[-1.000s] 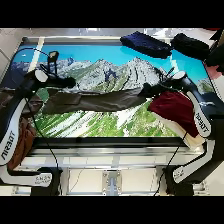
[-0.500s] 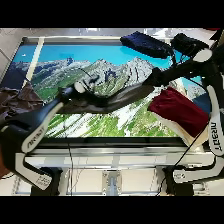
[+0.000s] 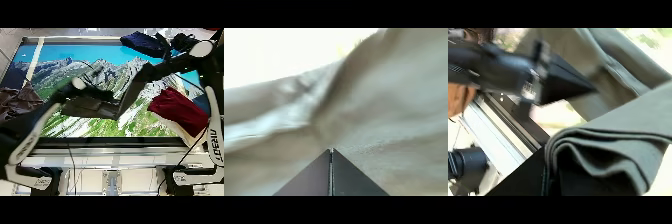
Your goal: Fold the shirts.
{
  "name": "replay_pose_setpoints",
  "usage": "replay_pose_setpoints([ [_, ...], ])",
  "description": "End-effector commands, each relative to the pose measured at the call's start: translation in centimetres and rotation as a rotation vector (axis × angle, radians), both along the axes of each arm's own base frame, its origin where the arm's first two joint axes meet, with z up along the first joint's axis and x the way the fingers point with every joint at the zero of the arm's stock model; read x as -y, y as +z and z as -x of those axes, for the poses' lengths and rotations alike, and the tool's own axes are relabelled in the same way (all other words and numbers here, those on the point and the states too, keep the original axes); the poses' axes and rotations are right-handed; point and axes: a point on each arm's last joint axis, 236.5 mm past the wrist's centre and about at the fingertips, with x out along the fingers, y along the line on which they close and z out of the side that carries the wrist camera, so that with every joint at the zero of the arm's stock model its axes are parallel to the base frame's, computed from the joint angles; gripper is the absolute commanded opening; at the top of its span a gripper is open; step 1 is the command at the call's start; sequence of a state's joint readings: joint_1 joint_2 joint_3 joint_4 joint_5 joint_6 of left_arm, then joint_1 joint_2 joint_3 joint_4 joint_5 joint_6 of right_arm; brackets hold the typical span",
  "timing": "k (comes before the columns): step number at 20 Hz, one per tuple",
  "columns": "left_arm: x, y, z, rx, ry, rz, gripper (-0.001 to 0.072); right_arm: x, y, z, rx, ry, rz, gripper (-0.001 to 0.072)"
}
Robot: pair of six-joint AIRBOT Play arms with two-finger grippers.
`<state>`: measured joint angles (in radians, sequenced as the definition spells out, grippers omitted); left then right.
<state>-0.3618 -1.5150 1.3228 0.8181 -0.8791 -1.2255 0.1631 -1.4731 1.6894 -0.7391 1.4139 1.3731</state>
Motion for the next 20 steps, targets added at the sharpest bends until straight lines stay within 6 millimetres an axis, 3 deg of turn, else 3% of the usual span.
replay_pose_setpoints([
  [1,-12.1,7.5,-1.9,0.157,0.148,-0.091,0.0014,-6.9,1.0,-0.9,0.119,-0.002,-0.065,0.0016],
  [5,-25.9,15.4,-0.3,0.291,0.432,-0.141,0.0014,-16.7,-0.9,-1.0,0.199,-0.005,-0.141,0.0016],
  [7,-31.1,18.2,1.1,0.352,0.566,-0.166,0.0014,-20.7,-2.3,-1.1,0.222,-0.036,-0.183,0.0016],
  [9,-35.1,19.8,2.5,0.387,0.675,-0.191,0.0014,-23.6,-2.3,-2.0,0.276,-0.108,-0.241,0.0024],
  [10,-36.6,20.2,3.1,0.389,0.715,-0.202,0.0014,-24.3,-1.7,-2.6,0.316,-0.148,-0.266,0.0147],
  [11,-37.8,20.2,3.7,0.383,0.743,-0.209,0.0014,-24.7,-0.7,-3.0,0.348,-0.18,-0.294,0.0444],
  [12,-38.6,19.9,4.1,0.366,0.76,-0.214,0.0014,-24.9,0.2,-2.9,0.362,-0.181,-0.308,0.053],
  [14,-39.9,19.3,4.6,0.342,0.786,-0.236,0.0014,-24.5,1.1,-2.9,0.377,-0.14,-0.29,0.053],
  [16,-40.3,19.0,4.8,0.336,0.79,-0.262,0.0014,-21.9,0.6,-3.4,0.389,-0.056,-0.179,0.053],
  [18,-40.4,18.9,4.8,0.335,0.79,-0.262,0.0014,-16.6,-2.1,-4.1,0.336,0.023,0.007,0.0522],
  [20,-40.4,18.7,4.7,0.33,0.789,-0.261,0.0014,-7.9,-7.4,-4.8,0.159,0.016,0.265,0.0497],
])
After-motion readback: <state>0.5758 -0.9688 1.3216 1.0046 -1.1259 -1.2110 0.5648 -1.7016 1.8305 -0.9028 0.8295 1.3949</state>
